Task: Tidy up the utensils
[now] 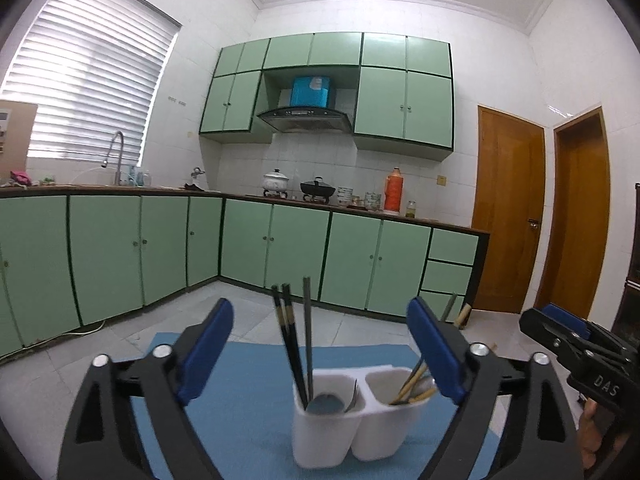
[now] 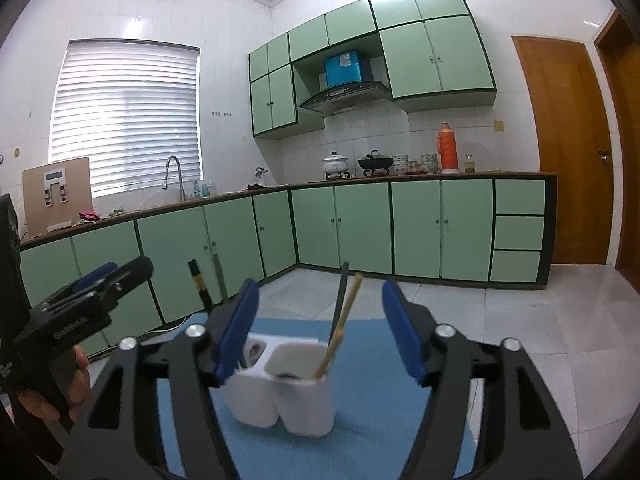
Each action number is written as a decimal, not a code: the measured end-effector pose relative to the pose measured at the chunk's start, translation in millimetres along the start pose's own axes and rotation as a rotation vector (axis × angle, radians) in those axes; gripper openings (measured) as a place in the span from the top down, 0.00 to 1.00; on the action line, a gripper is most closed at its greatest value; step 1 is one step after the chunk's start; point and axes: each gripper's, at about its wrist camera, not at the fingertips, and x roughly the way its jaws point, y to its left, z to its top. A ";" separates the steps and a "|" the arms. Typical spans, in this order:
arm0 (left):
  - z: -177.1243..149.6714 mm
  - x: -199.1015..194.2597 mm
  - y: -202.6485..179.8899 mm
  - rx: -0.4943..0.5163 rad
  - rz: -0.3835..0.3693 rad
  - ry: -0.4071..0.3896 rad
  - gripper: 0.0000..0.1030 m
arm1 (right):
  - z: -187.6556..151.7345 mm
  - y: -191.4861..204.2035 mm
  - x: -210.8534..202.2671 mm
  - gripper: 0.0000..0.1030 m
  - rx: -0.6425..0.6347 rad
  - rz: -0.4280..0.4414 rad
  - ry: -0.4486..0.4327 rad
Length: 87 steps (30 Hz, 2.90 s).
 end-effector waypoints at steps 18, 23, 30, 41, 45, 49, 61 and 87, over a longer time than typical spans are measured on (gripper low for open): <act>-51.2 -73.2 -3.6 0.020 0.072 0.198 0.06 | -60.8 1.9 -68.7 0.07 0.048 -0.029 0.162; -64.6 -90.1 -6.7 0.029 0.092 0.228 0.06 | -76.4 10.5 -80.8 0.05 0.031 -0.037 0.217; -87.8 -109.0 -11.2 0.056 0.119 0.282 0.06 | -94.0 21.6 -94.0 0.05 0.017 -0.011 0.261; -96.5 -134.7 -15.2 0.062 0.135 0.298 0.06 | -101.8 33.0 -110.4 0.05 -0.005 -0.030 0.292; -94.9 -140.2 -18.1 0.057 0.128 0.324 0.06 | -99.3 38.1 -115.0 0.05 -0.025 -0.042 0.322; -93.5 -143.1 -21.0 0.057 0.130 0.339 0.06 | -95.0 41.5 -121.2 0.05 -0.038 -0.028 0.323; -87.9 -147.9 -25.9 0.057 0.126 0.363 0.06 | -86.8 43.2 -126.8 0.05 -0.016 -0.006 0.361; -77.2 -162.4 -33.1 0.058 0.109 0.269 0.06 | -74.4 39.7 -149.4 0.05 -0.017 -0.004 0.236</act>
